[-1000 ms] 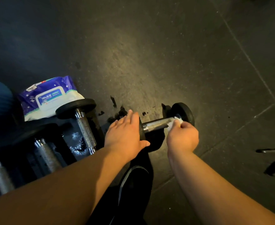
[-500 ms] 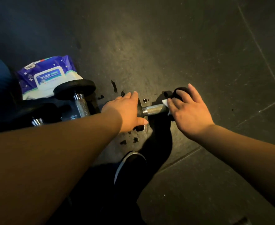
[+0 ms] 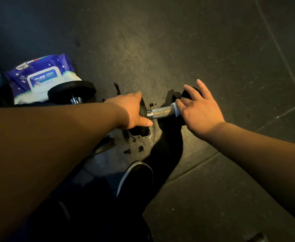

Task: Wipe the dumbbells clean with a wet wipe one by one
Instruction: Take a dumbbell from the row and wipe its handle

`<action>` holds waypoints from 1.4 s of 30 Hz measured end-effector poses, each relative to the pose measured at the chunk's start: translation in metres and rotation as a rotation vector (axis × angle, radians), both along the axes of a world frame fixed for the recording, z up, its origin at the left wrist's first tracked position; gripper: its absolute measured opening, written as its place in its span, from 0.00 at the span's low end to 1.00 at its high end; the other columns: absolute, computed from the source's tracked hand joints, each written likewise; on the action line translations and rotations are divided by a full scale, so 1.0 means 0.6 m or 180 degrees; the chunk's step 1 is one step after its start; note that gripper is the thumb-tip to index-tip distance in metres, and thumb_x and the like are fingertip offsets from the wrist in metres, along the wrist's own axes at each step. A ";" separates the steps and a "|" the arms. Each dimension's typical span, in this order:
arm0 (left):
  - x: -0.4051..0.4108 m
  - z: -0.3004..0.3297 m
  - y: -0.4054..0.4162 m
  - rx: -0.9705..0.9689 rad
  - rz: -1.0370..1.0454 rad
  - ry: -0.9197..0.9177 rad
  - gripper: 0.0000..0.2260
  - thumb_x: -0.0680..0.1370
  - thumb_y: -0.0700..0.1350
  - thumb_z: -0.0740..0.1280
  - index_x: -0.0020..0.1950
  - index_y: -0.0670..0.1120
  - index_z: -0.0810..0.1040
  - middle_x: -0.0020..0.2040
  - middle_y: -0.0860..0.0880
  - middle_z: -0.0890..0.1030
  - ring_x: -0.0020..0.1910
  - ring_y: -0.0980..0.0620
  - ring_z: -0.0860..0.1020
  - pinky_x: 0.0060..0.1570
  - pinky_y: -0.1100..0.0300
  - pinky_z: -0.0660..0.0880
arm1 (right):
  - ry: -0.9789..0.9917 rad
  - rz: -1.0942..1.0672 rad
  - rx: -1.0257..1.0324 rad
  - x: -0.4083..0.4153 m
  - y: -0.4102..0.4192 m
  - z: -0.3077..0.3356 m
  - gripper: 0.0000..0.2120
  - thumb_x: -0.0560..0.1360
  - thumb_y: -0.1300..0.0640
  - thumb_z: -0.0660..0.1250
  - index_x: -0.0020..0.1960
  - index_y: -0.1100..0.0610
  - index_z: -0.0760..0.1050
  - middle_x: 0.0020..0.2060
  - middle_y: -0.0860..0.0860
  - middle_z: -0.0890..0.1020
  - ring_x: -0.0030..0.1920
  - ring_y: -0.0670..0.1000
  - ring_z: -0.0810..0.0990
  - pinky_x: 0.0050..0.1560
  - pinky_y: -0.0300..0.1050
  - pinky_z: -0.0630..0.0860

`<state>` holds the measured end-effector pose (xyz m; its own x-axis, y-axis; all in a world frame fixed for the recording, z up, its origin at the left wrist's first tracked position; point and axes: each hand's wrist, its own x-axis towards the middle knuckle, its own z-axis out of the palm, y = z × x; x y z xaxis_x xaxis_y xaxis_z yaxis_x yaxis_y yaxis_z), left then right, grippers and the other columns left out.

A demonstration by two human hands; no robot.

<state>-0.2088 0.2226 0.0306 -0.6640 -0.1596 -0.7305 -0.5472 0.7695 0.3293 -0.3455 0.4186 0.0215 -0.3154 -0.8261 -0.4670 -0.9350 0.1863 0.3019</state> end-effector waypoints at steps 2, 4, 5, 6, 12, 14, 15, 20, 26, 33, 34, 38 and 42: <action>-0.003 0.001 -0.005 0.0054 -0.0008 -0.0030 0.44 0.71 0.68 0.68 0.78 0.46 0.56 0.74 0.45 0.68 0.69 0.45 0.71 0.67 0.47 0.70 | -0.0102 0.0094 0.0090 -0.015 -0.007 0.007 0.26 0.78 0.51 0.53 0.74 0.55 0.70 0.64 0.49 0.80 0.79 0.59 0.58 0.78 0.64 0.40; -0.007 0.001 -0.011 0.0150 0.0024 -0.0066 0.43 0.71 0.67 0.69 0.78 0.46 0.57 0.72 0.45 0.70 0.67 0.45 0.72 0.66 0.47 0.71 | -0.0147 0.0140 0.0000 -0.023 -0.006 0.009 0.23 0.78 0.51 0.57 0.71 0.54 0.74 0.61 0.49 0.83 0.78 0.59 0.61 0.78 0.63 0.39; -0.008 0.001 -0.014 0.0201 0.0051 -0.0086 0.44 0.71 0.67 0.69 0.78 0.46 0.57 0.73 0.45 0.70 0.68 0.45 0.72 0.66 0.48 0.71 | -0.0127 0.0167 -0.0124 -0.022 -0.003 0.009 0.21 0.78 0.52 0.57 0.68 0.55 0.77 0.58 0.50 0.84 0.76 0.60 0.64 0.78 0.63 0.41; -0.010 0.001 -0.017 0.0246 0.0073 -0.0095 0.44 0.71 0.67 0.69 0.78 0.46 0.56 0.73 0.45 0.69 0.68 0.45 0.72 0.67 0.48 0.70 | -0.0096 0.0196 -0.0276 -0.019 0.002 0.007 0.21 0.78 0.53 0.56 0.65 0.57 0.78 0.55 0.52 0.85 0.75 0.61 0.66 0.78 0.63 0.42; -0.010 -0.003 -0.022 0.0258 0.0088 -0.0073 0.44 0.70 0.68 0.70 0.77 0.46 0.59 0.71 0.46 0.72 0.65 0.45 0.74 0.65 0.47 0.72 | -0.0141 0.0161 -0.0467 -0.009 0.014 -0.008 0.25 0.79 0.55 0.51 0.69 0.61 0.75 0.60 0.58 0.83 0.74 0.63 0.67 0.78 0.64 0.49; 0.001 -0.001 -0.008 0.0099 0.0045 0.0064 0.44 0.69 0.69 0.70 0.76 0.47 0.59 0.69 0.46 0.72 0.64 0.45 0.74 0.63 0.46 0.73 | -0.0269 0.0071 -0.0056 -0.013 -0.004 0.004 0.24 0.79 0.52 0.54 0.71 0.58 0.74 0.62 0.54 0.82 0.76 0.60 0.64 0.79 0.62 0.47; 0.010 0.000 0.002 0.0010 0.0029 0.0185 0.44 0.68 0.69 0.70 0.75 0.47 0.60 0.69 0.46 0.71 0.64 0.46 0.73 0.63 0.46 0.73 | -0.0343 0.0082 0.0156 -0.015 -0.014 0.012 0.22 0.79 0.50 0.57 0.70 0.55 0.74 0.62 0.53 0.82 0.76 0.58 0.64 0.79 0.60 0.46; 0.077 -0.012 0.079 -0.0781 -0.0169 0.1130 0.43 0.63 0.71 0.72 0.68 0.50 0.60 0.69 0.48 0.71 0.70 0.47 0.68 0.67 0.48 0.68 | -0.0621 0.0328 0.0767 -0.021 -0.030 0.023 0.15 0.75 0.44 0.65 0.60 0.47 0.76 0.57 0.48 0.82 0.72 0.53 0.69 0.78 0.57 0.48; 0.103 -0.017 0.126 -0.1170 -0.0283 0.1296 0.46 0.65 0.69 0.72 0.71 0.48 0.55 0.76 0.44 0.64 0.76 0.45 0.61 0.74 0.46 0.60 | -0.0757 0.0202 0.0711 -0.017 -0.008 0.011 0.12 0.77 0.45 0.65 0.59 0.45 0.76 0.58 0.46 0.81 0.72 0.49 0.69 0.78 0.55 0.46; 0.058 0.000 0.045 -0.0343 -0.0002 0.0940 0.44 0.66 0.69 0.71 0.74 0.49 0.62 0.73 0.49 0.66 0.73 0.48 0.63 0.71 0.48 0.65 | -0.0418 0.0198 -0.0395 -0.014 0.015 0.003 0.11 0.75 0.54 0.66 0.55 0.54 0.82 0.48 0.53 0.86 0.69 0.58 0.73 0.78 0.58 0.51; 0.049 0.002 0.031 -0.0268 0.0039 0.0760 0.46 0.67 0.69 0.71 0.77 0.49 0.59 0.75 0.49 0.64 0.74 0.48 0.61 0.72 0.48 0.64 | -0.0352 0.0178 -0.0496 -0.014 0.017 0.000 0.11 0.74 0.55 0.67 0.54 0.55 0.82 0.47 0.53 0.86 0.69 0.60 0.74 0.78 0.59 0.51; 0.036 0.006 0.011 -0.0346 0.0337 0.0789 0.42 0.71 0.67 0.68 0.79 0.49 0.59 0.76 0.49 0.64 0.74 0.48 0.63 0.72 0.49 0.63 | -0.0191 0.0110 -0.0686 -0.017 0.010 -0.003 0.16 0.75 0.56 0.64 0.60 0.58 0.82 0.52 0.53 0.86 0.71 0.62 0.71 0.78 0.59 0.46; 0.044 0.004 0.026 -0.0663 0.0196 0.1157 0.30 0.80 0.62 0.59 0.78 0.49 0.60 0.75 0.49 0.67 0.73 0.48 0.64 0.71 0.52 0.63 | -0.0097 0.0101 -0.0831 -0.021 0.000 -0.009 0.15 0.76 0.57 0.64 0.59 0.60 0.82 0.51 0.55 0.86 0.71 0.63 0.71 0.79 0.61 0.47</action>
<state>-0.1823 0.2381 0.0333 -0.8571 -0.3265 -0.3985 -0.4712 0.8095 0.3502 -0.3582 0.4186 0.0161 -0.2765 -0.9291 -0.2456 -0.9495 0.2246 0.2191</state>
